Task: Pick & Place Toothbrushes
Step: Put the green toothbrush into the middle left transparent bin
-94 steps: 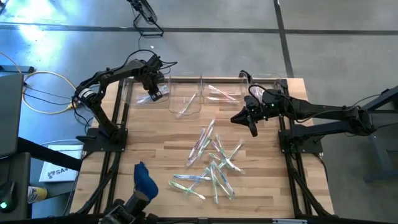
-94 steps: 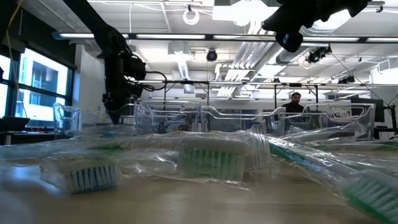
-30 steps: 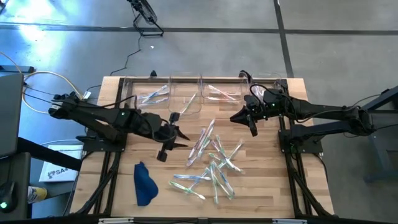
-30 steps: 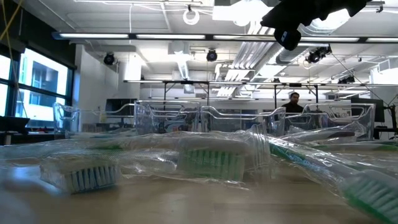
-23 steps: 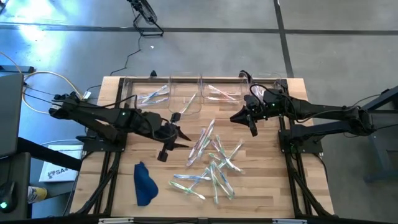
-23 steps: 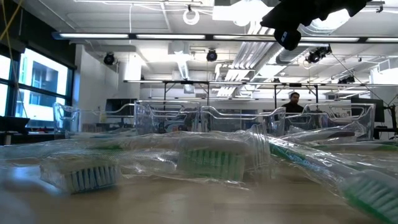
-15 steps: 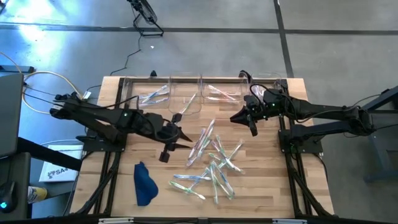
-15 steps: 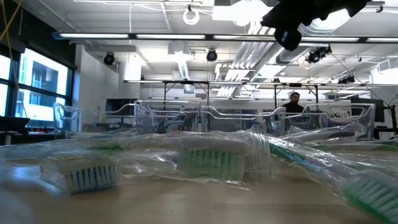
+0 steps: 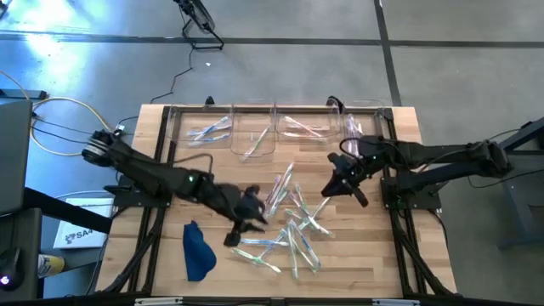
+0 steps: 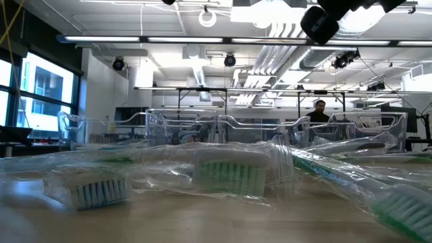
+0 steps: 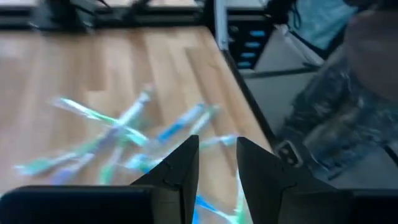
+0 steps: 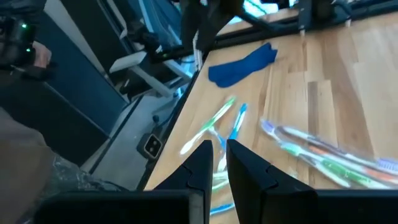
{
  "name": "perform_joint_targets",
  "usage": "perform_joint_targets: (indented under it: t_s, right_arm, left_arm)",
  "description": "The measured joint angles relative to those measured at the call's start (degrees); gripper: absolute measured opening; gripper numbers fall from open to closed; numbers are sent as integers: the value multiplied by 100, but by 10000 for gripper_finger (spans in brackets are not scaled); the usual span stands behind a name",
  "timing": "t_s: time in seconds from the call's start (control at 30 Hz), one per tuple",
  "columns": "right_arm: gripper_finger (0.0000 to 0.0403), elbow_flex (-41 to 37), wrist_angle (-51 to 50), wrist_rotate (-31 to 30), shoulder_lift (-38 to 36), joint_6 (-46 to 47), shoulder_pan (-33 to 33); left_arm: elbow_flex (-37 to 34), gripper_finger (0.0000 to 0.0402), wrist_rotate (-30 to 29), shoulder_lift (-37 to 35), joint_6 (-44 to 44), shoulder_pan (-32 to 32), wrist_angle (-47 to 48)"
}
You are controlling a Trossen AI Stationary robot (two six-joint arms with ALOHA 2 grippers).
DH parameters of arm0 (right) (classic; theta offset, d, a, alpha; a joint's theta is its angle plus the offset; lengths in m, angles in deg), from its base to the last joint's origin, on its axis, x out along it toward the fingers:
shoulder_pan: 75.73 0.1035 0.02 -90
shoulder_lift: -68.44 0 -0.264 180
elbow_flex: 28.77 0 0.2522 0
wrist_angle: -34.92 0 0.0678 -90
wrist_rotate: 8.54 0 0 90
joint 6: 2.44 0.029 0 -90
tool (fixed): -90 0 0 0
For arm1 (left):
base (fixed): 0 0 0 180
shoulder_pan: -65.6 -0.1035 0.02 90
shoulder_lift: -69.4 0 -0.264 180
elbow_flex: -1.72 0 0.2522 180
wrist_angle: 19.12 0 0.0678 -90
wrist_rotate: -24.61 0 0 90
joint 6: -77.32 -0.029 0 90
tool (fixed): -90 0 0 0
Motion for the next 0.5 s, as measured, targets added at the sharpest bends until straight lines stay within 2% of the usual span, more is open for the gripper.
perform_joint_targets:
  t_s: [0.17,0.3,0.5]
  right_arm:
    - [39,0,-34,-286,0,-61,178]
    - [39,0,-57,-485,0,-135,202]
    - [39,0,-93,-795,0,-135,202]
  left_arm:
    - [5,104,-12,372,491,436,69]
    - [-1,104,9,653,513,586,179]
    - [69,104,564,1007,482,565,340]
